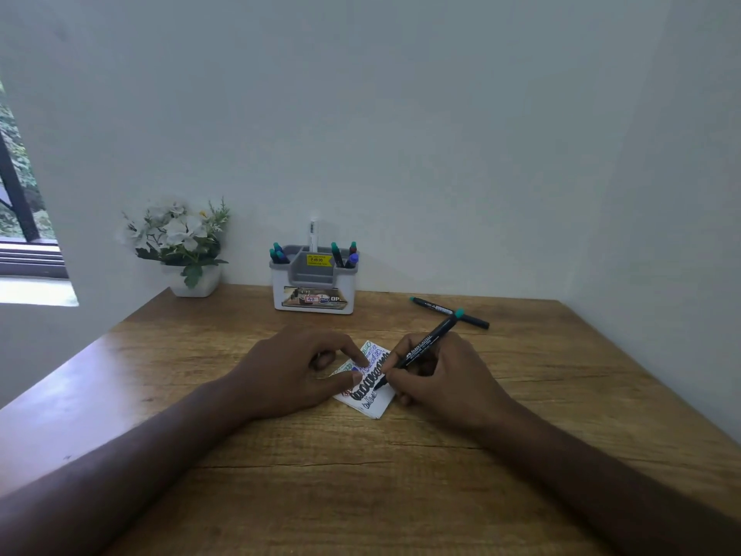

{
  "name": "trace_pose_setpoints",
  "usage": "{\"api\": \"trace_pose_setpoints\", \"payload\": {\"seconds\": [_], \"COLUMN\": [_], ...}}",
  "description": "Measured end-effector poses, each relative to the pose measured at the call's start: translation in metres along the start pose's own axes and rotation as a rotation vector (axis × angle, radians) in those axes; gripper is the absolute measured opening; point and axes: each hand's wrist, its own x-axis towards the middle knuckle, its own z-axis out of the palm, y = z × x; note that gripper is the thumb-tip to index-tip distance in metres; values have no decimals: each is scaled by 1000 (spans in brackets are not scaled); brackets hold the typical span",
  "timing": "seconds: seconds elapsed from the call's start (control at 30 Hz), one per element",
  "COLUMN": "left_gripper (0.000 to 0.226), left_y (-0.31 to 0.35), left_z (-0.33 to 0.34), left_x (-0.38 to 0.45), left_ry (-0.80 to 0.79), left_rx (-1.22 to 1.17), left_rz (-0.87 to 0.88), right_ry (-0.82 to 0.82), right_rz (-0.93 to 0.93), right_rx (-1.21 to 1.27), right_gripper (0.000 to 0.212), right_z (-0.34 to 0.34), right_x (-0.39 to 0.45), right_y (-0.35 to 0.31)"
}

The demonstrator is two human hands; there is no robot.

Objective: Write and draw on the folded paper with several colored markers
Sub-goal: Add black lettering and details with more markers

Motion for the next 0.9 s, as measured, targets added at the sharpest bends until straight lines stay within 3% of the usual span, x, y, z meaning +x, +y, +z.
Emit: {"api": "trace_pose_setpoints", "payload": {"seconds": [0.9], "left_gripper": [26], "left_y": [3], "left_z": [-1], "left_x": [0], "left_ry": [-22], "left_rx": [-8], "left_rz": [-9], "right_ry": [-2], "right_rz": [32], "right_rx": [27], "right_gripper": [6], "right_z": [-1], "right_x": [1], "right_y": [-1]}}
